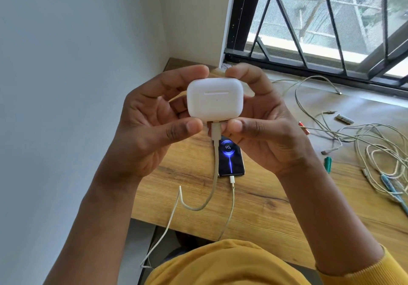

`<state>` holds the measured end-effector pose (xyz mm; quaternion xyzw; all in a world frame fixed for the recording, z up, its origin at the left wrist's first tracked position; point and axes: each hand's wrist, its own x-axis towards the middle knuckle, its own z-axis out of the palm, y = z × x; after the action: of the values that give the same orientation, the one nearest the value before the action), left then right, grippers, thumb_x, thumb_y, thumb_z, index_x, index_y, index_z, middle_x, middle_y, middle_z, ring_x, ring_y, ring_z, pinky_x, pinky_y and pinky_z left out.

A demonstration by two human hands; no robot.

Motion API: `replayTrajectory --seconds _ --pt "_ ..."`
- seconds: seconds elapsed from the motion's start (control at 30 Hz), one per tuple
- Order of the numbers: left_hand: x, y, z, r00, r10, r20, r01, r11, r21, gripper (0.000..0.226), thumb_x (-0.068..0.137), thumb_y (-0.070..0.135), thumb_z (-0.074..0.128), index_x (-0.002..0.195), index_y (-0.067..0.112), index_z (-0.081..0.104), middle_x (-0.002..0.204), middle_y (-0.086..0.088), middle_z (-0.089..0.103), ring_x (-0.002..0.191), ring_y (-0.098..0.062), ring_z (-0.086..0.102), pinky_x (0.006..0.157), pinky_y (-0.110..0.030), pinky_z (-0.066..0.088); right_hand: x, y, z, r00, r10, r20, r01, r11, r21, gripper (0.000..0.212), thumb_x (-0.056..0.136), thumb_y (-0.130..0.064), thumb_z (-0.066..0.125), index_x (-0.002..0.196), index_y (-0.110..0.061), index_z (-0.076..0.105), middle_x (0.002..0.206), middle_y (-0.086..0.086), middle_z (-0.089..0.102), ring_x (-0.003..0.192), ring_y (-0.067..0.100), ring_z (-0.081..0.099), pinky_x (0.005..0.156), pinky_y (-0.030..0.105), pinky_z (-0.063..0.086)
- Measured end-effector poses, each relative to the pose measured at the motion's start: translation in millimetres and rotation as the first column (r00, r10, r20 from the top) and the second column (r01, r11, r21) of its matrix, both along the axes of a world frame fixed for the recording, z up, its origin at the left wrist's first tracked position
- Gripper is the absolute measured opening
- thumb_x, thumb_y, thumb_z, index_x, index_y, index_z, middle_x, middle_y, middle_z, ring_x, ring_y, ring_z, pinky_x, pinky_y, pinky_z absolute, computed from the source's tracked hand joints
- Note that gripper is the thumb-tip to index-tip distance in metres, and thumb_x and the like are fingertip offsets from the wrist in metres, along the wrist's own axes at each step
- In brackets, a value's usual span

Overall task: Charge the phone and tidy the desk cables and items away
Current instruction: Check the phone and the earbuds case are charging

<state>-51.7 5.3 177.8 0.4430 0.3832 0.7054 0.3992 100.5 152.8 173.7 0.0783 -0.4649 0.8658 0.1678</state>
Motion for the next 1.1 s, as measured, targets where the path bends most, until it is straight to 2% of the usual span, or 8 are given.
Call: replayTrajectory --seconds 0.13,0.27,0.43,0.57,0.77,0.83,0.93,1.1 --pt "-5 -1 -7 0.999 0.036 -0.023 -0.037 0.998 -0.057 0.056 0.088 0.012 0.08 0.139 0.014 0.056 0.131 -0.005 0.065 0.126 -0.031 0.064 0.094 -0.032 0.06 -1 2 -5 0.997 -0.045 0.062 0.044 0.999 0.028 0.056 0.083 0.006 0.076 0.131 -0.016 0.057 0.125 0.027 0.059 0.102 0.04 0.062 0.089 0.042 0.061" --pt "-11 -5 -18 0.979 0.136 -0.151 -0.16 0.974 -0.161 0.054 0.09 0.002 0.077 0.139 0.013 0.058 0.131 -0.004 0.07 0.126 -0.034 0.068 0.093 -0.035 0.063 -3 3 -12 0.964 -0.172 0.205 0.15 0.982 0.118 0.056 0.082 0.01 0.071 0.132 -0.009 0.055 0.123 0.025 0.062 0.104 0.038 0.067 0.087 0.041 0.062" --pt "-20 -5 -37 0.91 0.225 -0.349 -0.327 0.907 -0.265 0.058 0.083 0.008 0.082 0.137 0.009 0.064 0.129 -0.004 0.073 0.115 -0.027 0.074 0.09 -0.039 0.065 -14 1 -32 0.863 -0.369 0.344 0.276 0.916 0.291 0.059 0.081 0.012 0.077 0.135 -0.001 0.058 0.122 0.021 0.07 0.094 0.029 0.074 0.083 0.037 0.062" --pt "-23 1 -61 0.828 0.274 -0.49 -0.454 0.839 -0.299 0.057 0.081 0.007 0.088 0.135 0.015 0.07 0.128 0.002 0.073 0.106 -0.019 0.076 0.09 -0.036 0.065 -30 0 -61 0.755 -0.499 0.425 0.307 0.842 0.443 0.057 0.084 0.016 0.076 0.133 -0.008 0.062 0.123 0.02 0.068 0.087 0.021 0.076 0.079 0.035 0.063" --pt "-22 6 -98 0.725 0.305 -0.618 -0.568 0.772 -0.285 0.06 0.081 0.008 0.09 0.137 0.019 0.07 0.13 0.009 0.071 0.103 -0.006 0.074 0.086 -0.018 0.06 -49 -1 -96 0.617 -0.622 0.482 0.232 0.729 0.644 0.051 0.086 0.01 0.073 0.13 -0.015 0.064 0.114 0.004 0.07 0.082 0.009 0.074 0.066 0.023 0.057" --pt "-24 6 -112 0.698 0.296 -0.652 -0.596 0.746 -0.299 0.061 0.081 0.007 0.09 0.137 0.021 0.07 0.132 0.008 0.07 0.103 -0.005 0.074 0.087 -0.014 0.057 -54 -1 -112 0.579 -0.658 0.482 0.196 0.686 0.701 0.048 0.085 0.003 0.076 0.126 -0.019 0.066 0.107 -0.002 0.073 0.086 0.009 0.074 0.071 0.031 0.061" --pt "-26 7 -134 0.685 0.274 -0.675 -0.623 0.7 -0.348 0.063 0.08 0.007 0.091 0.137 0.025 0.071 0.13 0.009 0.071 0.1 -0.006 0.074 0.091 -0.022 0.061 -60 -6 -131 0.5 -0.714 0.49 0.141 0.625 0.768 0.044 0.08 -0.008 0.08 0.119 -0.025 0.068 0.104 -0.005 0.075 0.094 0.014 0.073 0.082 0.044 0.063" --pt "-25 5 -158 0.636 0.21 -0.743 -0.66 0.647 -0.382 0.063 0.08 0.01 0.091 0.136 0.03 0.071 0.128 0.016 0.071 0.096 -0.002 0.07 0.09 -0.036 0.061 -65 -19 -149 0.448 -0.771 0.452 0.052 0.527 0.848 0.036 0.076 -0.003 0.075 0.11 -0.017 0.071 0.099 -0.001 0.073 0.093 0.021 0.068 0.081 0.044 0.058"
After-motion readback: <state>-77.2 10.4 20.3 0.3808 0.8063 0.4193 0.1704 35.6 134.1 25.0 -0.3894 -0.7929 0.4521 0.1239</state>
